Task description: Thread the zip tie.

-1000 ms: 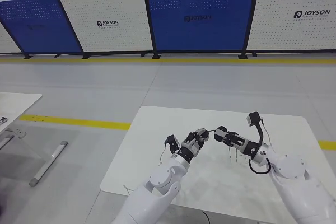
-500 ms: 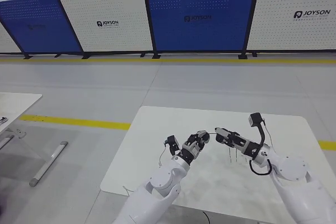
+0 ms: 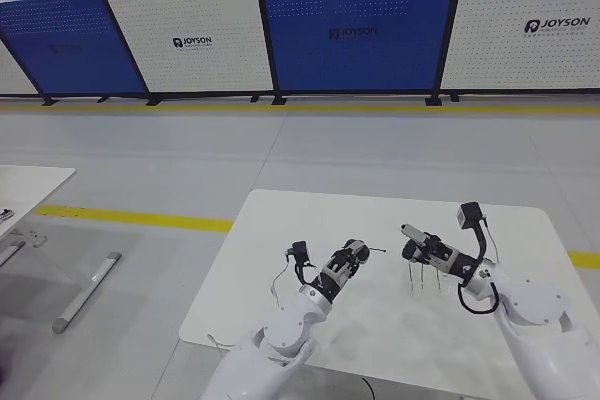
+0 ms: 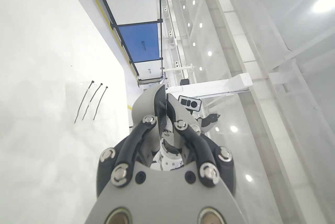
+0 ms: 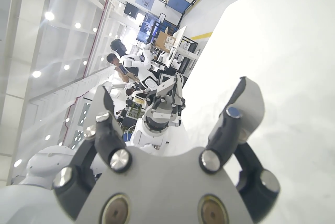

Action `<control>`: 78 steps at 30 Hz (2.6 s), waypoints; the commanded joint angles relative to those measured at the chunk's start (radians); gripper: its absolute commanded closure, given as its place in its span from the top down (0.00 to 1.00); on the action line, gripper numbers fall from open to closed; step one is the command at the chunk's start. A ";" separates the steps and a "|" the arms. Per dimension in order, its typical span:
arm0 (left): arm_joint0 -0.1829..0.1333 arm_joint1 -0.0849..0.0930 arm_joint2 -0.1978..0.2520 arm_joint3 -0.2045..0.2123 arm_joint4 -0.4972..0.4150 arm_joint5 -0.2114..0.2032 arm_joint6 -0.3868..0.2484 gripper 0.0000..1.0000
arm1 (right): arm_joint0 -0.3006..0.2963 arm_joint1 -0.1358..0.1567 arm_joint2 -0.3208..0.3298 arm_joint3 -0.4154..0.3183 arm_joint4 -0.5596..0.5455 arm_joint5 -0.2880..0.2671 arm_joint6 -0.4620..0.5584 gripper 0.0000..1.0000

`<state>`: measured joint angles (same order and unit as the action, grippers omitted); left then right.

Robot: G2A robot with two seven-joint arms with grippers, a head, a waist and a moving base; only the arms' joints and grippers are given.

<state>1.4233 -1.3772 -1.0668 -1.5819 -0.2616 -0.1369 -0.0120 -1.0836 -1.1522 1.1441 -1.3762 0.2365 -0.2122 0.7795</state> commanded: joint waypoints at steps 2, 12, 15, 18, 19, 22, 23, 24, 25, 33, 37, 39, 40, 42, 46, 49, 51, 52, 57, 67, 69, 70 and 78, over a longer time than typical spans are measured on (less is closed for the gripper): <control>0.000 0.000 0.000 0.000 -0.001 0.001 -0.001 0.00 | 0.000 0.000 0.000 0.000 0.000 0.000 0.000 1.00; 0.008 0.008 0.004 0.000 0.172 -0.032 0.028 0.00 | -0.008 0.002 -0.003 -0.012 -0.006 -0.007 0.031 1.00; 0.021 0.015 -0.007 -0.005 0.217 -0.020 0.010 0.00 | -0.001 0.007 0.004 0.001 -0.010 -0.036 0.099 1.00; 0.034 0.018 -0.018 -0.024 0.199 -0.003 -0.004 0.00 | 0.007 0.010 0.010 0.020 -0.021 -0.054 0.122 1.00; 0.034 0.018 -0.018 -0.024 0.199 -0.003 -0.004 0.00 | 0.007 0.010 0.010 0.020 -0.021 -0.054 0.122 1.00; 0.034 0.018 -0.018 -0.024 0.199 -0.003 -0.004 0.00 | 0.007 0.010 0.010 0.020 -0.021 -0.054 0.122 1.00; 0.034 0.018 -0.018 -0.024 0.199 -0.003 -0.004 0.00 | 0.007 0.010 0.010 0.020 -0.021 -0.054 0.122 1.00; 0.034 0.018 -0.018 -0.024 0.199 -0.003 -0.004 0.00 | 0.007 0.010 0.010 0.020 -0.021 -0.054 0.122 1.00; 0.034 0.018 -0.018 -0.024 0.199 -0.003 -0.004 0.00 | 0.007 0.010 0.010 0.020 -0.021 -0.054 0.122 1.00; 0.041 0.017 -0.036 -0.054 0.076 0.039 -0.027 0.00 | 0.006 0.013 -0.009 -0.024 -0.091 -0.128 0.169 1.00; 0.050 0.018 -0.058 -0.088 -0.032 0.082 -0.072 0.00 | 0.018 0.011 -0.013 -0.033 -0.099 -0.128 0.201 1.00; 0.050 0.018 -0.058 -0.088 -0.032 0.082 -0.072 0.00 | 0.018 0.011 -0.013 -0.033 -0.099 -0.128 0.201 1.00; 0.050 0.018 -0.058 -0.088 -0.032 0.082 -0.072 0.00 | 0.018 0.011 -0.013 -0.033 -0.099 -0.128 0.201 1.00; 0.050 0.018 -0.058 -0.088 -0.032 0.082 -0.072 0.00 | 0.018 0.011 -0.013 -0.033 -0.099 -0.128 0.201 1.00; 0.050 0.018 -0.056 -0.087 -0.039 0.085 -0.072 0.00 | 0.012 0.010 -0.017 -0.048 -0.107 -0.128 0.184 1.00; 0.039 0.017 -0.053 -0.075 -0.063 0.108 -0.083 0.00 | 0.014 0.011 -0.024 -0.098 -0.144 -0.128 0.200 1.00; 0.032 0.018 -0.058 -0.070 -0.089 0.130 -0.096 0.00 | 0.004 0.013 -0.022 -0.119 -0.169 -0.128 0.201 1.00; 0.030 0.018 -0.060 -0.070 -0.094 0.135 -0.098 0.00 | 0.002 0.014 -0.019 -0.117 -0.177 -0.128 0.195 1.00; 0.030 0.018 -0.060 -0.070 -0.094 0.135 -0.098 0.00 | 0.002 0.014 -0.019 -0.117 -0.177 -0.128 0.195 1.00; 0.044 0.025 -0.096 -0.096 -0.212 0.163 -0.192 0.00 | -0.003 0.013 -0.032 -0.126 -0.187 -0.128 0.176 1.00; 0.045 0.026 -0.098 -0.097 -0.212 0.163 -0.191 0.00 | -0.003 0.013 -0.032 -0.126 -0.187 -0.128 0.176 1.00; 0.045 0.026 -0.098 -0.097 -0.212 0.163 -0.191 0.00 | -0.003 0.013 -0.032 -0.126 -0.187 -0.128 0.176 1.00; 0.043 0.026 -0.094 -0.093 -0.214 0.158 -0.183 0.00 | -0.017 0.015 -0.030 -0.129 -0.184 -0.125 0.153 1.00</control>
<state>1.4672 -1.3516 -1.1621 -1.6763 -0.4743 0.0228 -0.1970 -1.0996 -1.1382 1.1119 -1.5076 0.0456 -0.3351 0.9309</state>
